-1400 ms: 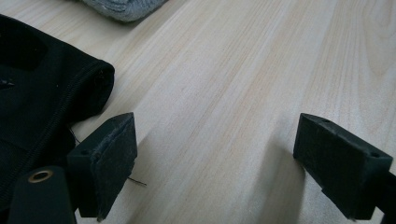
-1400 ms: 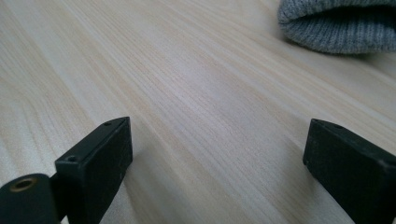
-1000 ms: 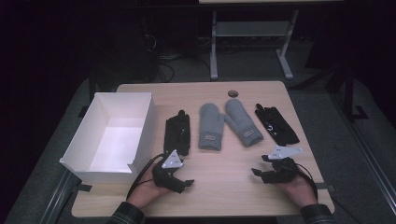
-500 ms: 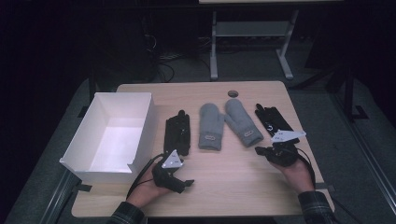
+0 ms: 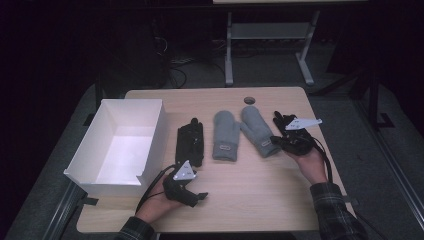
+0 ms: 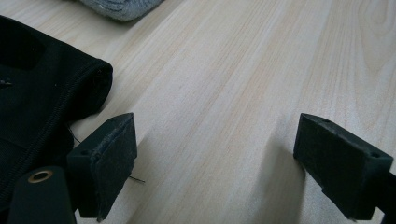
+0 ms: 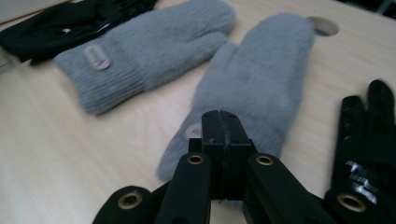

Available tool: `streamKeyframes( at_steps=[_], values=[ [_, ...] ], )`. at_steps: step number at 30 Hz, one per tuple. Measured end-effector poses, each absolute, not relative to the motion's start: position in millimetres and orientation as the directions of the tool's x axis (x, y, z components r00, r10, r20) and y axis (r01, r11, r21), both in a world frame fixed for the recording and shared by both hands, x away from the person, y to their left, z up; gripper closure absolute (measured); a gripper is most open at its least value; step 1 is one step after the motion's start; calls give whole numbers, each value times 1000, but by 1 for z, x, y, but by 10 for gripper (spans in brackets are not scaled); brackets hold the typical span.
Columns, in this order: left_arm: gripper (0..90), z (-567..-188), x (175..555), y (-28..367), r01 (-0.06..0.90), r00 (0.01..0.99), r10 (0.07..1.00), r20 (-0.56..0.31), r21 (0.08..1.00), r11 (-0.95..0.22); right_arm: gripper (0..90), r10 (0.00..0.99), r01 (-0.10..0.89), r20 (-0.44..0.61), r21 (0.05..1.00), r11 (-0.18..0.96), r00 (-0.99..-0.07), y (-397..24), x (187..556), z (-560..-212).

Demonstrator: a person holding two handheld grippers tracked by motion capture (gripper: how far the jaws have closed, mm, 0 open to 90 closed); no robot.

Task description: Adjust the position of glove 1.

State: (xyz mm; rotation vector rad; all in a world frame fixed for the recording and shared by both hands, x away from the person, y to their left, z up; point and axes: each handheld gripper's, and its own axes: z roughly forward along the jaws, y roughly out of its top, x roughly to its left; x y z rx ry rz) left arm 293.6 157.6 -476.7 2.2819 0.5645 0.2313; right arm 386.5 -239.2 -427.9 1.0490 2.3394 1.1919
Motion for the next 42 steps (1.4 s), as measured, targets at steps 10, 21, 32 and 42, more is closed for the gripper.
streamKeyframes(
  at_steps=[10, 21, 32, 42],
  values=[
    [128, -477, 294, 158, 328, 885, 466, -5, 719, -613, 900, 728, 484, 44, 774, 408, -684, -229, 413, -437],
    [128, -476, 293, 158, 325, 885, 465, 1, 714, -620, 900, 707, 505, 54, 738, 448, -706, -221, 409, -445],
    [128, -477, 293, 159, 326, 884, 468, 0, 716, -617, 900, 680, 518, 91, 722, 458, -728, -220, 383, -445],
    [128, -477, 292, 159, 329, 883, 470, -2, 717, -615, 900, 631, 511, 129, 717, 474, -765, -219, 346, -446]
  ],
)
